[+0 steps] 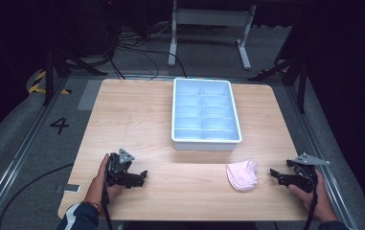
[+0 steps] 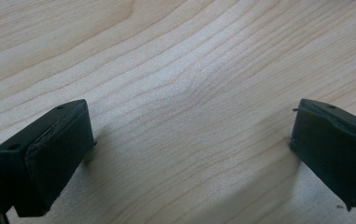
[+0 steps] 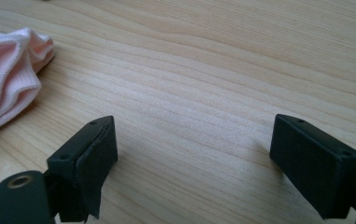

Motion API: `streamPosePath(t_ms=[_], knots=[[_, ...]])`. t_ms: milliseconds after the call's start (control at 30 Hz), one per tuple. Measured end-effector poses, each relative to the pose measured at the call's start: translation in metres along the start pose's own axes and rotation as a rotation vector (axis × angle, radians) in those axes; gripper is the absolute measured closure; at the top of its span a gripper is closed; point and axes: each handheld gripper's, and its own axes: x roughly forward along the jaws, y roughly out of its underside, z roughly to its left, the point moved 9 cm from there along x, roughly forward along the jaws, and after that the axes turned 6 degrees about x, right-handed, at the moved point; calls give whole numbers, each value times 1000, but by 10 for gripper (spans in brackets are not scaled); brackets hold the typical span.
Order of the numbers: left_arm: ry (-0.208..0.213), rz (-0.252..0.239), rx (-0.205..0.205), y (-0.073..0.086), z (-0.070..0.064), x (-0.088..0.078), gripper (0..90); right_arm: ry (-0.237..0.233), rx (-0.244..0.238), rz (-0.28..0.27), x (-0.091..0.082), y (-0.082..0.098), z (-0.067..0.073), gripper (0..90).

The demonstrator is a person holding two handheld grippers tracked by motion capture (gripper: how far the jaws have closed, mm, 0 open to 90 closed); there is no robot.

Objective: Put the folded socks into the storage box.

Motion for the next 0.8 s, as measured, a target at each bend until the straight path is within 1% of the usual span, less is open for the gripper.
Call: streamPosePath(t_ms=[100, 133, 233, 300, 333, 400, 533, 567, 667, 700, 733, 800], knots=[[15, 11, 17, 2, 0, -2, 0, 0, 4, 0, 0, 0, 0, 152], [23, 1, 20, 2, 0, -1, 0, -1, 6, 0, 0, 0, 0, 152], [18, 0, 28, 4, 2, -3, 1, 1, 3, 1, 1, -1, 0, 152], [22, -3, 24, 5, 1, -4, 1, 0, 1, 4, 0, -1, -1, 152], [26, 5, 35, 6, 1, -6, 2, 0, 3, 5, 0, 0, -1, 152], [30, -1, 43, 7, 1, -6, 3, 1, 3, 12, -1, 0, -2, 151], [38, -1, 53, 8, 1, -7, 2, -17, -18, 27, -2, 1, -3, 152], [42, 1, 64, 8, 2, -7, 3, -20, -19, 32, -2, 1, -3, 155], [48, -1, 70, 8, 2, -7, 3, -23, -8, 34, -3, 0, -3, 177], [51, -2, 71, 8, 2, -7, 3, -27, -9, 36, -3, 0, -2, 194], [53, -2, 72, 8, 2, -7, 3, -40, -1, 32, -4, -1, 0, 199], [57, -3, 75, 8, 2, -7, 3, -48, -9, 24, -6, -3, 3, 203]])
